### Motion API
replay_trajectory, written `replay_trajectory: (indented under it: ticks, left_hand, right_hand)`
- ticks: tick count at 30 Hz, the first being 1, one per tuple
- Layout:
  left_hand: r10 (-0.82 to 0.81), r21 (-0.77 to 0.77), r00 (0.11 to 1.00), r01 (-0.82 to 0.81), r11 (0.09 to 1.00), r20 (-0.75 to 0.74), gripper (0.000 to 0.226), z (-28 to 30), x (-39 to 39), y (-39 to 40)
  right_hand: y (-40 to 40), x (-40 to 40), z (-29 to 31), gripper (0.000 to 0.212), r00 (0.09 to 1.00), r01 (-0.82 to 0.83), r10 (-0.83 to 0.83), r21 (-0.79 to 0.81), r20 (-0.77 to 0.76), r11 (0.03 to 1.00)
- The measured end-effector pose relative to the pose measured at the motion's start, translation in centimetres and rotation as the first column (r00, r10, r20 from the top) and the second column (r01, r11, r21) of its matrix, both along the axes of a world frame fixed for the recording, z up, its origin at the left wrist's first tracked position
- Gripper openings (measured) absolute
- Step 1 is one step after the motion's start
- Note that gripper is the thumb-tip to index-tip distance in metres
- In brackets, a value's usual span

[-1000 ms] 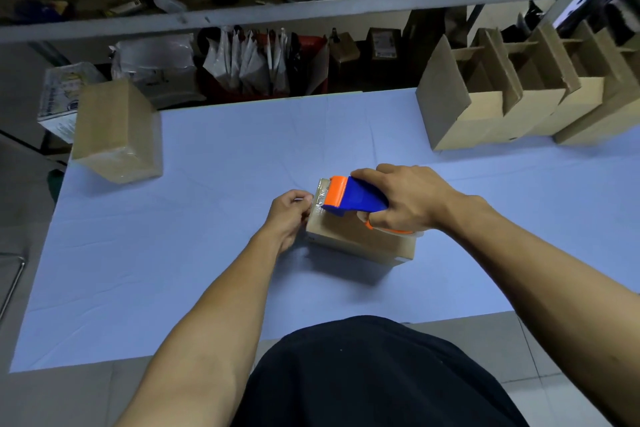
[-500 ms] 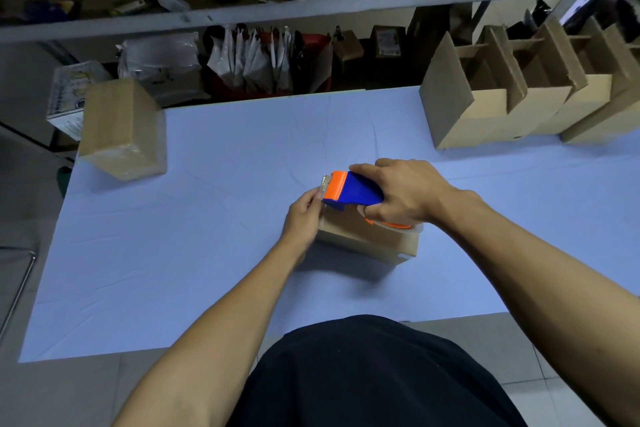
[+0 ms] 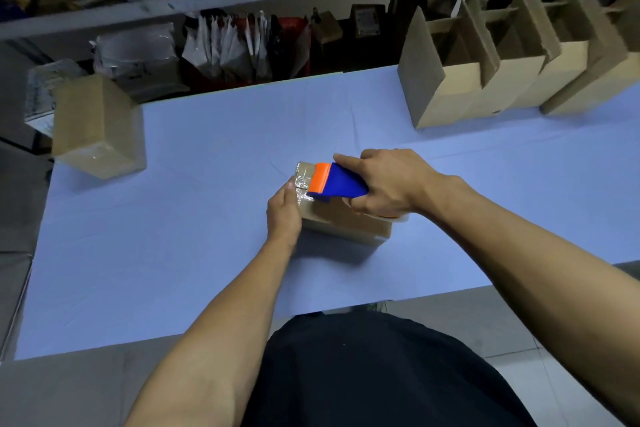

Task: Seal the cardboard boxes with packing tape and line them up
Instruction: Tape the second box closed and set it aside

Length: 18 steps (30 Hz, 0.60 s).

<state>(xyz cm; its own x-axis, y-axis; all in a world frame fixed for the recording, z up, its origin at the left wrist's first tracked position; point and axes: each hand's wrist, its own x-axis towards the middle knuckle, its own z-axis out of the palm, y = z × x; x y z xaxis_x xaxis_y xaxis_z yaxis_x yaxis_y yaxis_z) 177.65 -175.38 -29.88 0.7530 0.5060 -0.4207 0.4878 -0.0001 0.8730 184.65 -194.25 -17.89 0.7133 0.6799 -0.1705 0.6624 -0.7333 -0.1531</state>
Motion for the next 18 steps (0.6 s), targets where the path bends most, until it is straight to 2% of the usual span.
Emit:
replay_trajectory:
  ticks: [8,18]
  left_hand:
    - [0.108,-0.06,0.994,-0.108,0.992,-0.011,0.028,-0.1,0.3,-0.2]
    - [0.034,0.003,0.999,-0.034,0.999,-0.01,0.036,0.7,-0.2,-0.9]
  right_hand:
    - [-6.6,-1.3,-0.4,0.069,0.999,0.036,-0.035,0.051,-0.022,0.998]
    - [-10.7,-3.0,-3.0,0.069,0.992,0.092,-0.082,0.105,-0.097,0.99]
